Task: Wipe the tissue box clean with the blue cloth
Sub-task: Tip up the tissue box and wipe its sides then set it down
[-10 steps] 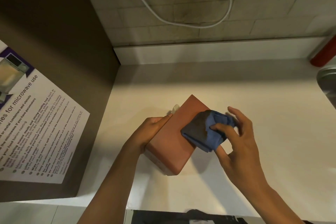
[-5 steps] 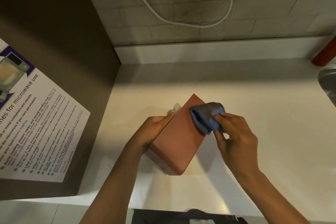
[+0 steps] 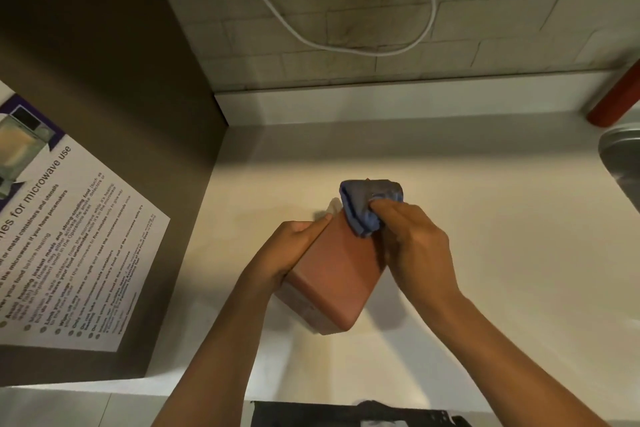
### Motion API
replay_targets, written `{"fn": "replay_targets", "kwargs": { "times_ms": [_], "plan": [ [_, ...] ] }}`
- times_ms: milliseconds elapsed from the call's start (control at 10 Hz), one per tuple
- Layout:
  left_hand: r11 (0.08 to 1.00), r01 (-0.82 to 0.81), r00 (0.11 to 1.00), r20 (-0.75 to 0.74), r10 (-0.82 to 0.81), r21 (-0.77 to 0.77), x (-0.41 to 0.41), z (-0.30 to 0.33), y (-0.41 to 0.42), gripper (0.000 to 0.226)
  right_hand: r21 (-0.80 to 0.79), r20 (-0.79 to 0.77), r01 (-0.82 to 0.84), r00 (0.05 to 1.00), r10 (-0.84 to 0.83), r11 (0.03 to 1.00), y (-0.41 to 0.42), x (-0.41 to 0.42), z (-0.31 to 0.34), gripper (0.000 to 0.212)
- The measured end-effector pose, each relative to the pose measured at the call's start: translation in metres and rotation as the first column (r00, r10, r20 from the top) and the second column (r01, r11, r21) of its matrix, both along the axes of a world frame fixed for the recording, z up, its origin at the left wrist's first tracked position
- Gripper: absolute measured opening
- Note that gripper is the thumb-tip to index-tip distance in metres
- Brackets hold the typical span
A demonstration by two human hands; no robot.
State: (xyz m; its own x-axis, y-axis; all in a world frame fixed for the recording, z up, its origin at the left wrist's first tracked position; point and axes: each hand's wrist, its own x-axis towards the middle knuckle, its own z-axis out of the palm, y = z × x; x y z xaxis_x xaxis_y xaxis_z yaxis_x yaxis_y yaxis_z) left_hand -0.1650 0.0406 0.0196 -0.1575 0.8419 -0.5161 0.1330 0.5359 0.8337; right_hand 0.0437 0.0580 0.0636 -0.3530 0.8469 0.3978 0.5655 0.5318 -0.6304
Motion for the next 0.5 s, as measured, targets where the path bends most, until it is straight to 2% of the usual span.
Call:
{"fn": "replay_targets", "kwargs": {
  "times_ms": [100, 200, 300, 400, 500],
  "plan": [
    [0.999, -0.047, 0.998, 0.049, 0.047, -0.01, -0.001, 0.0, -0.002, 0.048, 0.035, 0.114, -0.029, 0.993, 0.024, 0.999, -0.005, -0.004, -0.006, 0.031],
    [1.0, -0.021, 1.0, 0.019, 0.02, 0.016, 0.0, -0.002, -0.006, 0.02, 0.113, 0.108, -0.132, 0.987, 0.12, 0.985, -0.031, -0.012, -0.01, 0.035],
    [0.998, -0.067, 0.994, 0.09, 0.068, -0.01, 0.001, 0.003, -0.007, 0.039, 0.061, 0.063, -0.089, 0.994, 0.085, 0.994, 0.001, -0.009, -0.006, 0.029],
    [1.0, -0.012, 1.0, -0.004, 0.012, 0.024, 0.001, 0.005, -0.005, 0.049, 0.065, 0.022, 0.036, 0.999, -0.038, 0.997, 0.015, 0.003, -0.011, 0.035],
    [0.999, -0.047, 0.999, -0.022, 0.047, -0.015, 0.007, -0.004, -0.001, 0.038, 0.156, 0.015, -0.016, 1.0, 0.014, 0.988, -0.009, 0.006, -0.023, 0.046]
  ]
}}
